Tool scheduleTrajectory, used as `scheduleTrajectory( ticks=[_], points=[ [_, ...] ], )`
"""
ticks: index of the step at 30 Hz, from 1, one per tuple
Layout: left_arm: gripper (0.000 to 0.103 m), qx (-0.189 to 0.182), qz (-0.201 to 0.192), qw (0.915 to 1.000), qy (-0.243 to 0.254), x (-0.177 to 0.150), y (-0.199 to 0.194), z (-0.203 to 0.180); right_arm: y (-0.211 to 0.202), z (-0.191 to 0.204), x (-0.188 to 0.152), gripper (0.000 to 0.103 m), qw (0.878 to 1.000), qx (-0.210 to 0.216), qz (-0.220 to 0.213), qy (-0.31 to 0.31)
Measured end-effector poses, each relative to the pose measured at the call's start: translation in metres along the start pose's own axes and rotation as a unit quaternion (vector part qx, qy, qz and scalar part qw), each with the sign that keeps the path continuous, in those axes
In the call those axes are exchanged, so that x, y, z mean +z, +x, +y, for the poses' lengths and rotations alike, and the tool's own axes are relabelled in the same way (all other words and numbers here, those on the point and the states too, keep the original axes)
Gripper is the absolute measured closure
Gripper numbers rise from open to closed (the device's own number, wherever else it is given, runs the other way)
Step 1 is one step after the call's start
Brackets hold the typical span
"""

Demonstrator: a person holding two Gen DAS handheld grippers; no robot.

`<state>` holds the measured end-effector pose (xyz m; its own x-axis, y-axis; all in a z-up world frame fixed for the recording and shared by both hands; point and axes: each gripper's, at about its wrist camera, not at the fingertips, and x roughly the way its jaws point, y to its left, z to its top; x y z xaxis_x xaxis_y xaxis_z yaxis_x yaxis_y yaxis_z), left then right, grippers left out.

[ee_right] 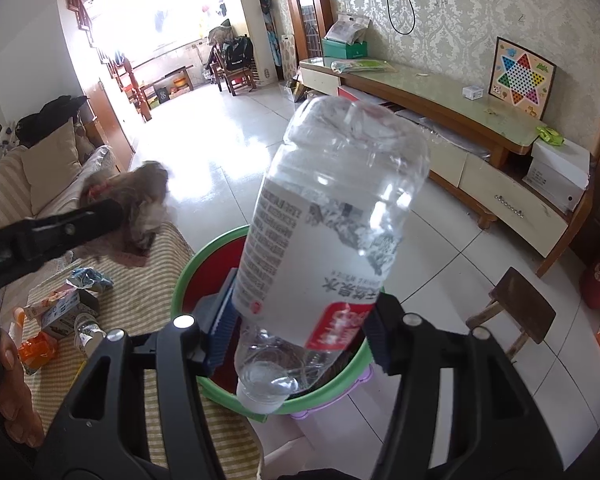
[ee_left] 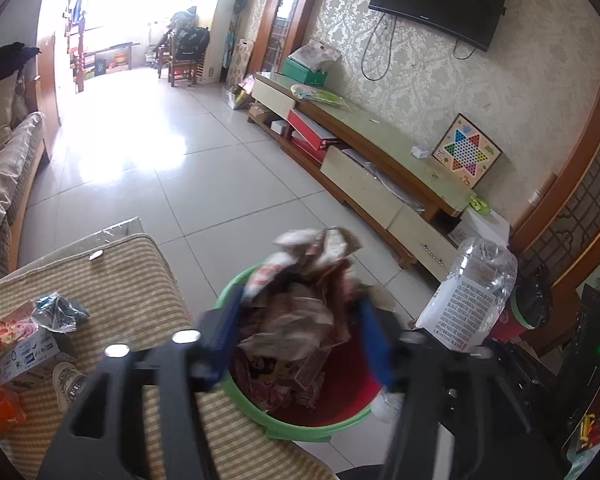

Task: Collect trash
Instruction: 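Carry the bottle and crumpled paper over the bin and open both tools, then grasp the white patterned paper cup with the right tool while the left tool grasps the yellow iced-tea carton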

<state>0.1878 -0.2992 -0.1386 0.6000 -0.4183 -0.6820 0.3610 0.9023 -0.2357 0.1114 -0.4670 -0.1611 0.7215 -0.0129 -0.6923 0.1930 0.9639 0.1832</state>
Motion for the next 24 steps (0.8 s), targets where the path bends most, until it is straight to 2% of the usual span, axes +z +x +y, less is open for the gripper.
scheduleTrajectory(
  ticks=[1, 2, 8, 11, 15, 17, 19, 22, 24],
  points=[
    [0.038, 0.001, -0.007, 1.0000, -0.003, 0.000, -0.003, 0.001, 0.003, 0.001, 0.000, 0.033, 1.000, -0.004, 0.007, 0.001],
    [0.038, 0.000, -0.008, 1.0000, -0.004, 0.001, -0.005, 0.001, 0.004, 0.001, -0.001, 0.032, 1.000, -0.006, 0.007, 0.005],
    [0.037, 0.007, -0.013, 0.9999, 0.009, -0.003, -0.021, 0.010, -0.006, 0.003, -0.005, 0.032, 1.000, -0.006, 0.000, 0.009],
    [0.031, 0.010, -0.014, 0.9998, 0.010, -0.010, -0.033, 0.019, -0.012, 0.008, -0.008, 0.029, 1.000, -0.006, -0.001, 0.010],
    [0.027, 0.046, -0.012, 0.9986, 0.023, -0.037, -0.049, 0.047, -0.022, 0.015, -0.013, 0.026, 1.000, 0.002, -0.003, 0.012],
    [0.027, 0.085, 0.006, 0.9960, 0.028, -0.061, -0.052, 0.070, -0.024, 0.021, -0.018, 0.025, 1.000, 0.006, 0.003, 0.010],
    [0.027, 0.108, 0.044, 0.9931, 0.009, -0.090, -0.051, 0.102, -0.023, 0.028, -0.022, 0.025, 1.000, 0.013, 0.011, 0.008],
    [0.027, 0.123, 0.087, 0.9883, -0.024, -0.126, -0.053, 0.141, -0.020, 0.041, -0.029, 0.025, 0.999, 0.024, 0.022, 0.002],
    [0.027, 0.129, 0.117, 0.9843, -0.027, -0.148, -0.053, 0.160, -0.017, 0.054, -0.032, 0.024, 0.999, 0.032, 0.031, -0.007]
  ],
)
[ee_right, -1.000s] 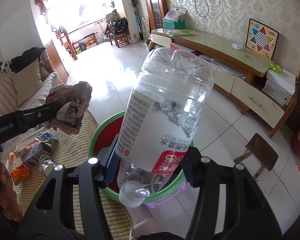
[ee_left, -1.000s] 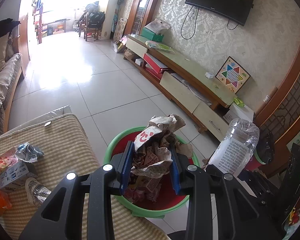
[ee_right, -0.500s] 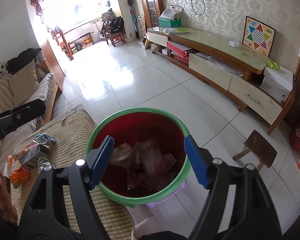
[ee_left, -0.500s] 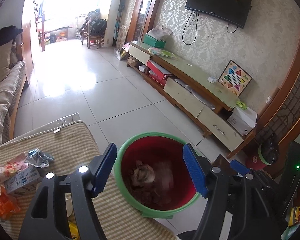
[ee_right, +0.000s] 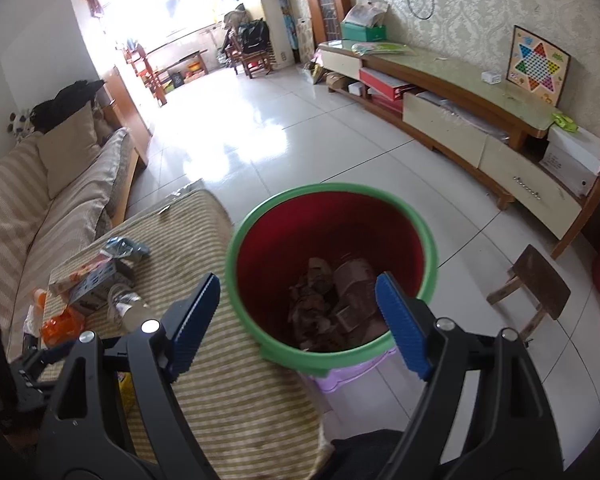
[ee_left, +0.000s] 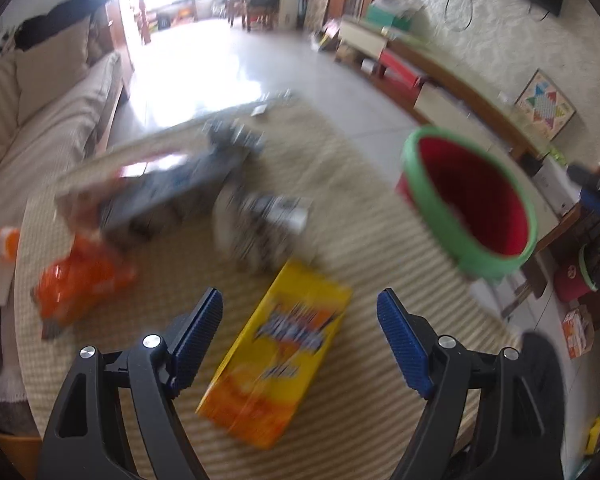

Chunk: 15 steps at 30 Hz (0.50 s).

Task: Collect trash
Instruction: 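Grasp the white patterned paper cup with the right tool while the left tool grasps the yellow iced-tea carton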

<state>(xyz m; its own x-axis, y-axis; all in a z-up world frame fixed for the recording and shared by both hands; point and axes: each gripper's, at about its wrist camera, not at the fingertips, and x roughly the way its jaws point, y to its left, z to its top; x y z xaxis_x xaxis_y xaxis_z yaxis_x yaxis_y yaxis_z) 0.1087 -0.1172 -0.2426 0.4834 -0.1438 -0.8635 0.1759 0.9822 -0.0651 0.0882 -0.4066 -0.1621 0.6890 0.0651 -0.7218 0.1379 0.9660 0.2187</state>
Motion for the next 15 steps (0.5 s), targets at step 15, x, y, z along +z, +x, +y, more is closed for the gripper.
scheduleTrajectory(
  ticks=[15],
  points=[
    [0.039, 0.006, 0.064, 0.9961, 0.060, -0.017, 0.035, -0.002, -0.009, 0.064, -0.012, 0.018, 0.996, 0.033, 0.029, -0.084]
  ],
)
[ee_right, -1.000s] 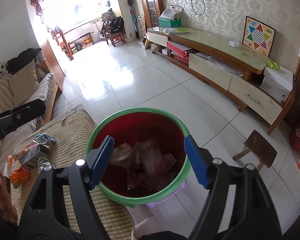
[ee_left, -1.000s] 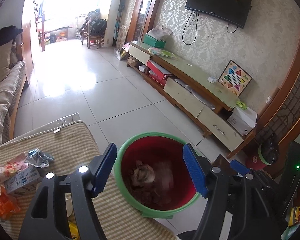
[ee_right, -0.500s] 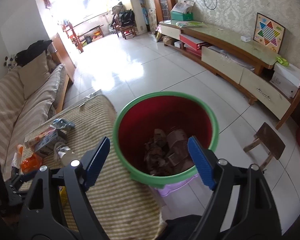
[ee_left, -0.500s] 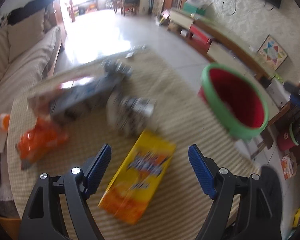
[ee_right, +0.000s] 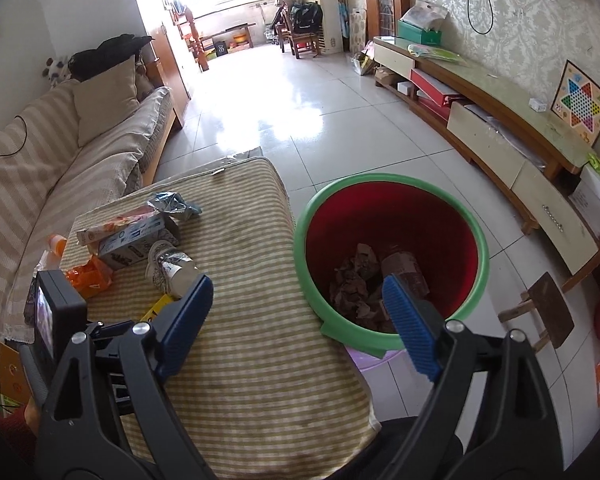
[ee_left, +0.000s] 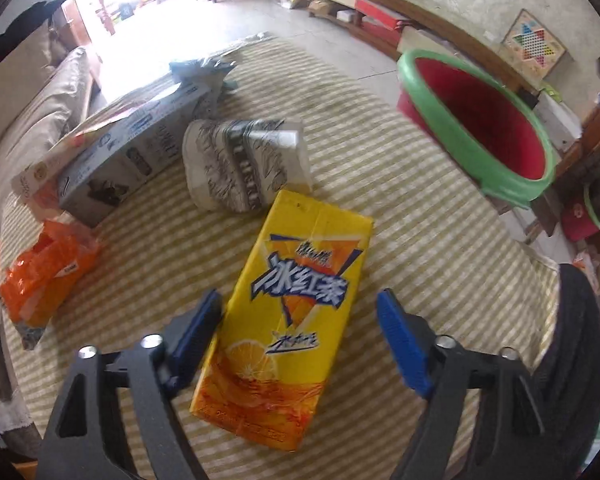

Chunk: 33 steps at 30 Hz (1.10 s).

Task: Collect trash
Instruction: 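Grasp the white patterned paper cup with the right tool while the left tool grasps the yellow iced-tea carton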

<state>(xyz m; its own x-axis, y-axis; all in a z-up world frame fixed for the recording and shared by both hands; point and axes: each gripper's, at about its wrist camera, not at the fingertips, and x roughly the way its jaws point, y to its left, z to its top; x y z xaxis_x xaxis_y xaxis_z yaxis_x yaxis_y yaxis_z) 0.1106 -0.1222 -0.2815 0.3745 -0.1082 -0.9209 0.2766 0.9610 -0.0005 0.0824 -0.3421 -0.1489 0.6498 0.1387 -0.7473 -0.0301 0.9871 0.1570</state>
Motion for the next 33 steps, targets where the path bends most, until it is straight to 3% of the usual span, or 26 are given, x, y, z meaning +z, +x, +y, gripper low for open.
scheduleTrajectory(
  ticks=[5, 12, 18, 23, 24, 27, 28, 33],
  points=[
    [0.041, -0.040, -0.016, 0.9970, -0.065, -0.012, -0.016, 0.027, 0.007, 0.022, 0.005, 0.017, 0.999, 0.013, 0.016, -0.030],
    [0.041, 0.009, -0.052, 0.9910, -0.123, -0.062, -0.068, 0.060, 0.058, 0.079, 0.023, 0.014, 0.987, 0.088, 0.082, -0.106],
    [0.041, 0.038, -0.032, 0.9806, -0.190, -0.101, -0.076, 0.087, 0.139, 0.131, 0.025, 0.013, 0.962, 0.095, 0.160, -0.201],
    [0.040, 0.050, -0.016, 0.9747, -0.217, -0.116, -0.068, 0.100, 0.185, 0.144, 0.019, 0.014, 0.951, 0.114, 0.213, -0.194],
    [0.040, 0.051, -0.016, 0.9743, -0.219, -0.115, -0.066, 0.100, 0.192, 0.144, 0.018, 0.015, 0.949, 0.120, 0.225, -0.185],
    [0.040, 0.053, -0.014, 0.9744, -0.218, -0.112, -0.063, 0.101, 0.205, 0.144, 0.012, 0.032, 0.944, 0.131, 0.252, -0.165],
    [0.040, 0.054, -0.014, 0.9745, -0.217, -0.111, -0.062, 0.101, 0.205, 0.143, 0.009, 0.048, 0.944, 0.132, 0.255, -0.162],
    [0.039, 0.049, -0.012, 0.9752, -0.216, -0.108, -0.056, 0.100, 0.187, 0.144, -0.005, 0.051, 0.941, 0.147, 0.254, -0.167]
  ],
)
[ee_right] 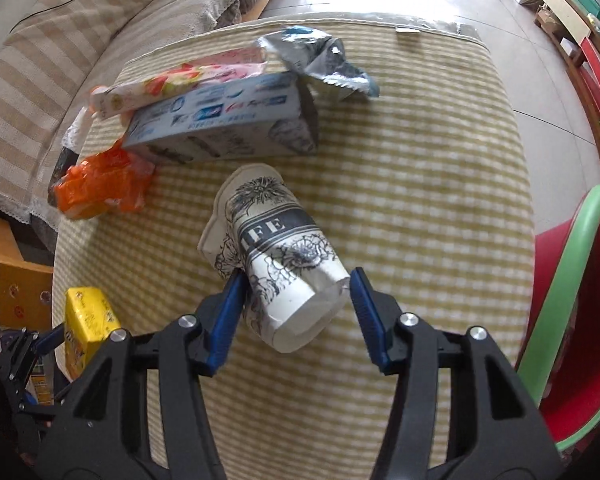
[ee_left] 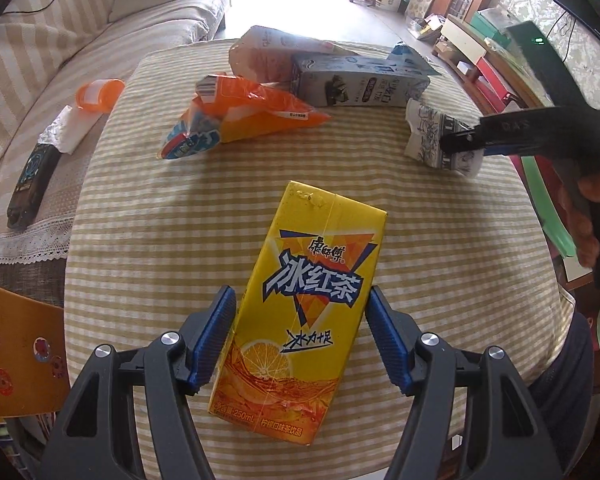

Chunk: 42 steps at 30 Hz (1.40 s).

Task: Collect trash
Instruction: 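Grasp the white patterned paper cup with the right tool while the left tool grasps the yellow iced-tea carton, then carry the paper cup and iced-tea carton over the bin and open both tools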

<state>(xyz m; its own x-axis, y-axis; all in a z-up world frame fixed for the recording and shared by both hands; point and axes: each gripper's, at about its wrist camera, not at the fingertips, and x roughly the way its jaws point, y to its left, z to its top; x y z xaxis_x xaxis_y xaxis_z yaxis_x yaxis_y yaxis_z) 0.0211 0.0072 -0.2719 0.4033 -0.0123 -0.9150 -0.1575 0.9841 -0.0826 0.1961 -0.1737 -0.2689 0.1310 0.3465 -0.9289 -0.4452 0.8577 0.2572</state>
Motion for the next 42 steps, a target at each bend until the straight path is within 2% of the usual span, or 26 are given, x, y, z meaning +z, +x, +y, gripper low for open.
scheduleTrajectory(
  ticks=[3, 4, 5, 6, 10, 13, 15, 19, 29, 34, 37, 42],
  points=[
    [0.039, -0.003, 0.005, 1.0000, 0.001, -0.002, 0.005, -0.001, -0.006, 0.005, -0.007, 0.047, 1.000, 0.003, -0.006, -0.006],
    [0.039, -0.003, 0.008, 1.0000, 0.001, -0.003, 0.006, -0.001, -0.007, 0.007, -0.009, 0.034, 1.000, 0.002, -0.011, -0.008],
    [0.038, -0.003, 0.009, 1.0000, 0.002, -0.003, 0.007, -0.001, -0.008, 0.009, -0.009, 0.028, 1.000, 0.000, -0.015, -0.010],
    [0.034, -0.004, 0.009, 1.0000, 0.002, -0.004, 0.008, -0.001, -0.007, 0.010, -0.008, 0.028, 1.000, -0.003, -0.016, -0.011],
    [0.031, -0.004, 0.008, 1.0000, -0.004, -0.007, 0.007, 0.001, 0.007, 0.010, -0.006, 0.028, 1.000, -0.011, 0.001, -0.010],
    [0.032, -0.004, 0.011, 0.9999, -0.006, -0.010, 0.008, 0.004, 0.008, 0.008, -0.010, 0.048, 1.000, -0.007, -0.005, 0.005],
    [0.038, -0.015, 0.010, 0.9998, -0.008, -0.012, 0.009, 0.007, 0.000, 0.008, -0.016, 0.049, 1.000, -0.001, -0.024, 0.011],
    [0.039, -0.017, -0.003, 0.9997, -0.017, -0.010, 0.001, 0.006, -0.035, 0.013, -0.032, 0.049, 0.997, 0.003, -0.078, 0.018],
    [0.039, -0.030, -0.098, 0.9945, -0.019, 0.030, -0.060, -0.010, -0.134, 0.034, -0.072, 0.049, 0.977, -0.010, -0.211, 0.026],
    [0.039, -0.032, -0.132, 0.9907, -0.011, 0.047, -0.086, -0.017, -0.160, 0.037, -0.085, 0.049, 0.966, -0.024, -0.254, 0.046],
    [0.039, -0.026, -0.150, 0.9884, 0.004, 0.053, -0.099, -0.023, -0.172, 0.035, -0.088, 0.049, 0.962, -0.029, -0.267, 0.049],
    [0.039, -0.037, -0.179, 0.9831, 0.011, 0.063, -0.118, -0.035, -0.197, 0.033, -0.095, 0.049, 0.953, -0.038, -0.297, 0.053]
  ],
)
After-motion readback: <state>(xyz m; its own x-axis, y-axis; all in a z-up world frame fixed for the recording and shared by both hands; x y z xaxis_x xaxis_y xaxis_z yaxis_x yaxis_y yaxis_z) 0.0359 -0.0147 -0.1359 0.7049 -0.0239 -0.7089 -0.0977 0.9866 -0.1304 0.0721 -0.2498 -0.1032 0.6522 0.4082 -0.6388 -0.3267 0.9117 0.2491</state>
